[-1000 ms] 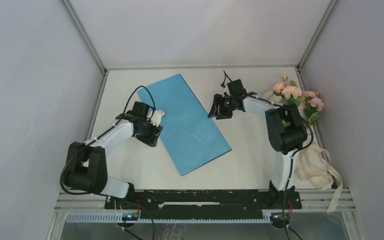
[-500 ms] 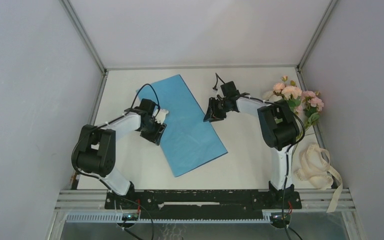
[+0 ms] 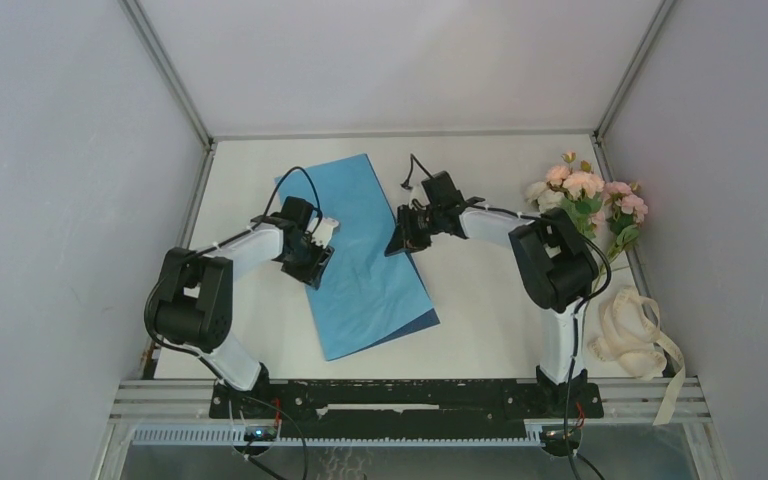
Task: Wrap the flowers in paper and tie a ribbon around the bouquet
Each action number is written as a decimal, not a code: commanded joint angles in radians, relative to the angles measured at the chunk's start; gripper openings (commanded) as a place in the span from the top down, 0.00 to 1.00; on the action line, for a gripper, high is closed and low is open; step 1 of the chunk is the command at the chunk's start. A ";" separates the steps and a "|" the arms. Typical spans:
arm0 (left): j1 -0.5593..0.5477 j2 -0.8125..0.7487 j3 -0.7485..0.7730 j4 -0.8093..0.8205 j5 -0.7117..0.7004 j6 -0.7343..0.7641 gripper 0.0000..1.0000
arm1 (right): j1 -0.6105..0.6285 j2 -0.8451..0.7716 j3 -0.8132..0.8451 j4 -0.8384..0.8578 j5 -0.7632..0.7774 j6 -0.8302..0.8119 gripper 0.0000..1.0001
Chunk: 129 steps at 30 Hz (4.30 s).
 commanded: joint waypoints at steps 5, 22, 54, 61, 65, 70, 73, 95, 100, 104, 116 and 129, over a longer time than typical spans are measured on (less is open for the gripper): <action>-0.005 -0.049 0.021 0.020 0.029 0.028 0.47 | 0.079 -0.023 -0.017 0.153 -0.068 0.114 0.83; -0.326 -0.720 0.031 -0.231 0.253 0.250 0.00 | 0.208 -0.599 -0.379 0.555 0.555 0.619 1.00; -0.380 -0.731 -0.082 0.155 -0.060 0.128 0.93 | 0.154 -0.913 -0.386 0.234 0.600 0.423 0.86; -0.081 -0.591 -0.049 0.233 0.253 -0.199 0.94 | 0.083 -0.940 -0.309 0.013 0.505 0.201 0.38; 0.106 -0.445 -0.069 0.314 0.418 -0.409 0.96 | 0.076 -0.987 -0.295 -0.069 0.519 0.118 0.31; 0.305 -0.230 -0.088 0.404 0.562 -0.624 0.99 | 0.055 -1.001 -0.296 -0.169 0.543 0.059 0.29; 0.375 -0.112 -0.089 0.419 0.604 -0.695 1.00 | 0.048 -0.977 -0.296 -0.221 0.559 0.038 0.30; 0.394 0.018 -0.062 0.217 0.397 -0.620 0.38 | -0.065 -0.474 -0.363 -0.309 0.798 0.037 0.30; 0.399 -0.125 -0.067 0.175 0.258 -0.544 0.25 | -0.084 -0.407 -0.363 -0.341 0.830 0.039 0.30; 0.399 -0.213 -0.090 0.150 0.190 -0.493 0.19 | -0.096 -0.392 -0.364 -0.361 0.849 0.032 0.29; 0.400 -0.385 -0.065 0.056 0.051 -0.377 0.15 | -0.248 -0.482 -0.364 -0.449 0.873 -0.020 0.29; 0.317 -0.239 -0.070 0.136 0.068 -0.317 0.35 | -0.424 -0.648 -0.364 -0.448 0.731 -0.053 0.31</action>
